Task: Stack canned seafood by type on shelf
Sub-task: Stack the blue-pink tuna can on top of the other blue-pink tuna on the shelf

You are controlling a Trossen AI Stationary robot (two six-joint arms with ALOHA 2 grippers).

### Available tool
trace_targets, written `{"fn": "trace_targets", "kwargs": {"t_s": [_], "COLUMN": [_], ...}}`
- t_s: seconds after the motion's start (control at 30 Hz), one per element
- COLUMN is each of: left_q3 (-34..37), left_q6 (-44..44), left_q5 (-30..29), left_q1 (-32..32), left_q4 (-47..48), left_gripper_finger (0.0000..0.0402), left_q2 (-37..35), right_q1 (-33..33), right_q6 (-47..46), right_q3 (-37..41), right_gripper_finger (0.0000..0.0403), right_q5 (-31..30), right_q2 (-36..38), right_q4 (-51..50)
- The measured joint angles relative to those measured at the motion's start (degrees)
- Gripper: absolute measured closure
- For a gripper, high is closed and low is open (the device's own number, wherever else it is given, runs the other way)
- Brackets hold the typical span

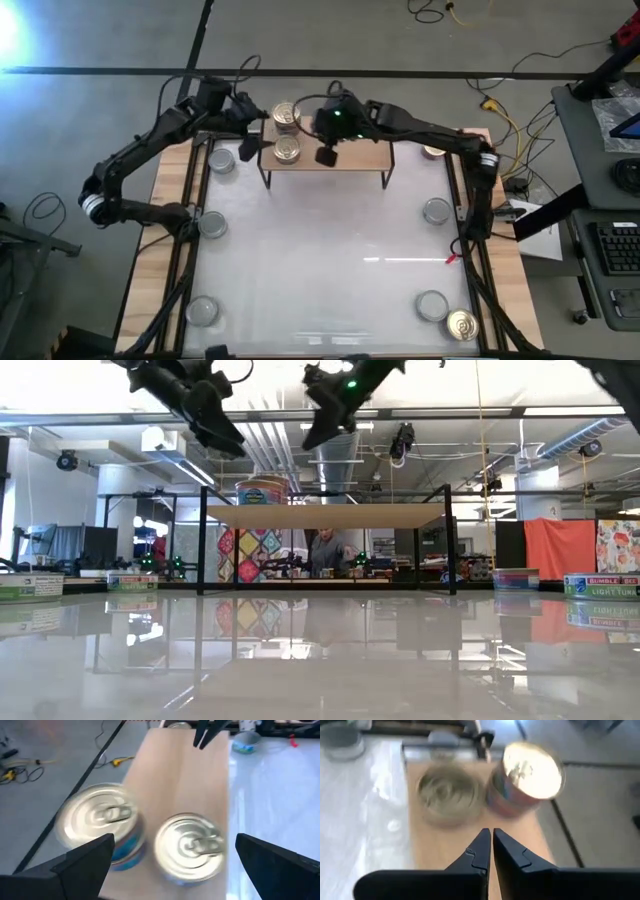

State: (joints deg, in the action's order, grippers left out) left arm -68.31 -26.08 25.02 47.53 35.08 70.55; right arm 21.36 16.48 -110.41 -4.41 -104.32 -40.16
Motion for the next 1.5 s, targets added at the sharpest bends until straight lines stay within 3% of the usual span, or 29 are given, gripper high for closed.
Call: {"fn": "trace_targets", "kwargs": {"t_s": [0.2, 0.43, 0.57, 0.9, 1.13, 1.5], "left_q3": [8.19, 15.10, 18.10, 23.83, 23.50, 24.16], "left_q6": [4.13, 5.27, 6.53, 10.77, 10.38, 9.60], "left_q5": [-0.27, -5.77, -8.33, -9.52, -9.52, -9.52], "left_q1": [-8.68, -22.28, -27.17, -29.75, -29.75, -29.73], "left_q4": [-8.36, -15.98, -18.22, -23.51, -23.60, -24.50], "left_gripper_finger": [0.0002, 0.0002, 0.0002, 0.0002, 0.0002, 0.0002], "left_q2": [-4.31, -8.27, -9.35, -9.58, -9.58, -9.58], "right_q1": [-0.69, -2.77, -1.83, -0.34, -0.24, 1.45], "right_q6": [-8.33, -22.05, -30.33, -35.99, -32.06, -21.81], "right_q3": [14.35, 32.92, 41.28, 53.41, 53.60, 56.68], "right_gripper_finger": [0.0390, 0.0390, 0.0390, 0.0390, 0.0390, 0.0390], "right_q5": [-3.87, -28.78, -36.33, -23.53, -24.10, -24.12], "right_q2": [12.56, 28.34, 34.16, 41.81, 45.01, 43.54], "right_q4": [-0.54, -0.58, -4.91, -8.14, -14.01, -25.85]}}
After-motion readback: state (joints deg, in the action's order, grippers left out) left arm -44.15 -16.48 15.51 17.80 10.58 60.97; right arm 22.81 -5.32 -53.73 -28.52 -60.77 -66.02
